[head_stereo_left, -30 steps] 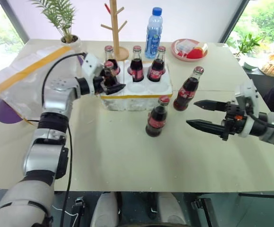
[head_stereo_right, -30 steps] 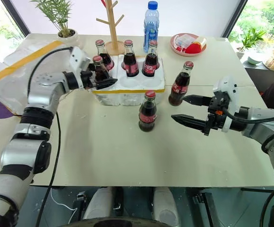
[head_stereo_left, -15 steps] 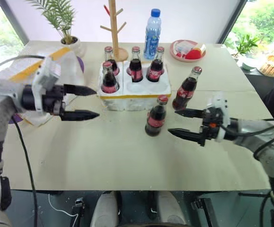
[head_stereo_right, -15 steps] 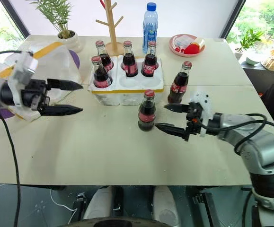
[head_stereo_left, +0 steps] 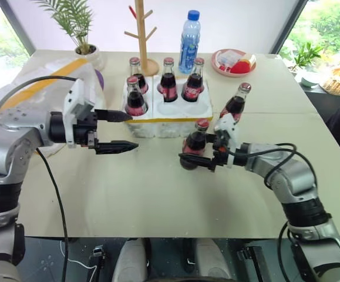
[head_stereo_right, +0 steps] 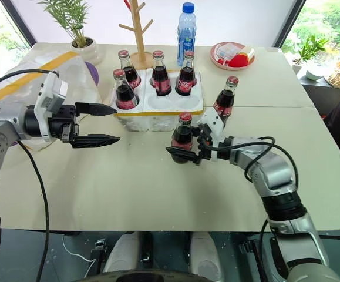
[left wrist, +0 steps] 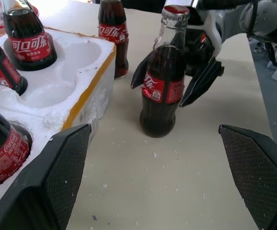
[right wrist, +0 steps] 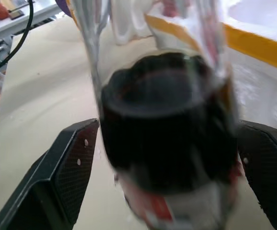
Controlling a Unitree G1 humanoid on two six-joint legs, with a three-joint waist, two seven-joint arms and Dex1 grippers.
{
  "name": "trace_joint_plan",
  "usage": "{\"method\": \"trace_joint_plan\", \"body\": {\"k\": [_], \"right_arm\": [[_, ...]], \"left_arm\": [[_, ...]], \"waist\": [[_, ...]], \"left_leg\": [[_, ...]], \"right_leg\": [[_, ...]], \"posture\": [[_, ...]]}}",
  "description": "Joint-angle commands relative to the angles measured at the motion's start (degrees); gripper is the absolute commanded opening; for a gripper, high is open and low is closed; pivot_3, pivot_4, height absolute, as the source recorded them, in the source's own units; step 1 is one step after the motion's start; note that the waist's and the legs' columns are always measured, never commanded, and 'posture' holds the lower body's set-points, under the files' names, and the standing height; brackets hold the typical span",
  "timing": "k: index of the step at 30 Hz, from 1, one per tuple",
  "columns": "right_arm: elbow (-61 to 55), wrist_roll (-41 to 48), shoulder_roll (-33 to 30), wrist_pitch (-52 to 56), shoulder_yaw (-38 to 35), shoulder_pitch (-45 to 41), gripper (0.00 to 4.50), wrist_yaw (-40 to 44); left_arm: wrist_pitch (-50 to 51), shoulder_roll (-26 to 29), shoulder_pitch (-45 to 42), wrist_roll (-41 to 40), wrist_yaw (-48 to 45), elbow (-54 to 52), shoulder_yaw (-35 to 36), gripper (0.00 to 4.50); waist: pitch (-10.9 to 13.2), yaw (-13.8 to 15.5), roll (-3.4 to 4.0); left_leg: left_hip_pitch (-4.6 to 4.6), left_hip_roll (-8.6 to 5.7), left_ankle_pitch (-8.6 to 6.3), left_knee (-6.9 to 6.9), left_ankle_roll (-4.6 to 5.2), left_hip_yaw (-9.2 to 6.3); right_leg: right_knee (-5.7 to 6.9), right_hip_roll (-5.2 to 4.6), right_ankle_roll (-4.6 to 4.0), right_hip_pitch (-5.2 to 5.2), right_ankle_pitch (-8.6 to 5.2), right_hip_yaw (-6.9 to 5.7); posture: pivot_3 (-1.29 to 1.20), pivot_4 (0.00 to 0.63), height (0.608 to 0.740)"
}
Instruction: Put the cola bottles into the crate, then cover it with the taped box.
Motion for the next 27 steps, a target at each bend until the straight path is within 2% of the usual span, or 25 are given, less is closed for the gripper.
{"method": "trace_joint_plan", "body": {"k": [1, 4, 8, 11, 15, 20, 22, 27], "right_arm": [[-1.6, -0.4, 0.7, -0.3, 0.5, -0.8, 3.95, 0.7], [-7.7, 6.1, 0.0, 3.4, -4.0, -1.5, 2.85, 2.2], [-12.3, 16.5, -1.4, 9.9, -10.2, -5.5, 2.85, 3.3], [-10.9, 19.5, -1.2, 12.1, -12.0, -12.0, 2.85, 2.3], [-2.4, 12.2, 2.5, 7.4, -8.7, -22.3, 2.85, -1.2], [18.7, -4.9, 11.3, -5.1, -2.6, -33.9, 2.85, -12.9], [25.8, -7.9, 14.2, -8.1, -2.6, -36.3, 2.85, -15.5], [34.5, -11.7, 17.7, -11.1, -2.0, -37.5, 2.85, -14.2]], "left_arm": [[-1.2, 0.0, -0.2, -0.1, 1.1, -1.8, 0.5, 4.5], [-0.6, -0.1, 0.0, -1.0, 2.3, -2.1, 1.8, 4.5], [-0.3, 0.0, 0.4, -1.7, 4.0, -1.7, 3.4, 4.5], [-0.6, 0.0, 0.9, -1.8, 5.1, -1.0, 4.7, 4.5], [-0.5, -0.4, 0.9, -2.4, 6.3, -0.6, 5.9, 4.5], [-1.5, -1.1, 0.6, -2.3, 8.6, -0.2, 6.8, 4.5], [-2.0, -1.2, 0.8, -1.8, 9.6, -0.2, 7.1, 4.5], [-2.4, -0.8, 1.7, -2.1, 11.4, -0.5, 8.7, 4.5]], "waist": [[0.0, 0.2, 0.02], [0.0, 0.2, 0.02], [0.1, 0.2, 0.12], [0.1, -0.2, 0.13], [0.1, -0.9, 0.14], [0.1, -1.4, 0.15], [0.1, -1.4, 0.14], [0.1, -1.2, 0.15]], "left_leg": [[-0.01, 0.0, 0.0, 0.0, 0.0, 0.0], [-0.04, 0.0, 0.0, 0.0, 0.0, 0.0], [-0.08, 0.02, 0.0, -0.01, 0.0, -0.01], [-0.06, 0.02, 0.0, 0.0, 0.0, 0.01], [-0.04, 0.04, 0.0, -0.01, 0.0, 0.0], [-0.07, 0.02, 0.0, -0.03, 0.0, 0.06], [-0.17, 0.02, 0.02, -0.06, -0.03, 0.15], [-0.77, 0.02, 0.19, -0.11, -0.33, 0.13]], "right_leg": [[0.0, -0.01, 0.0, 0.0, 0.0, 0.0], [-0.01, -0.04, 0.0, -0.01, 0.0, 0.0], [0.0, -0.03, 0.01, -0.08, 0.01, 0.0], [0.02, -0.03, 0.0, -0.08, 0.01, 0.0], [0.06, 0.01, -0.01, -0.09, 0.01, 0.0], [0.06, -0.02, -0.01, -0.14, 0.01, 0.02], [0.11, -0.03, -0.01, -0.32, 0.02, 0.08], [0.06, -0.1, 0.02, -0.72, 0.04, 0.02]], "posture": [[0.0, 0.15, 0.74], [0.0, 0.15, 0.74], [0.0, 0.15, 0.74], [0.0, 0.15, 0.74], [0.0, 0.15, 0.74], [0.0, 0.15, 0.74], [0.0, 0.15, 0.74], [0.0, 0.15, 0.74]]}}
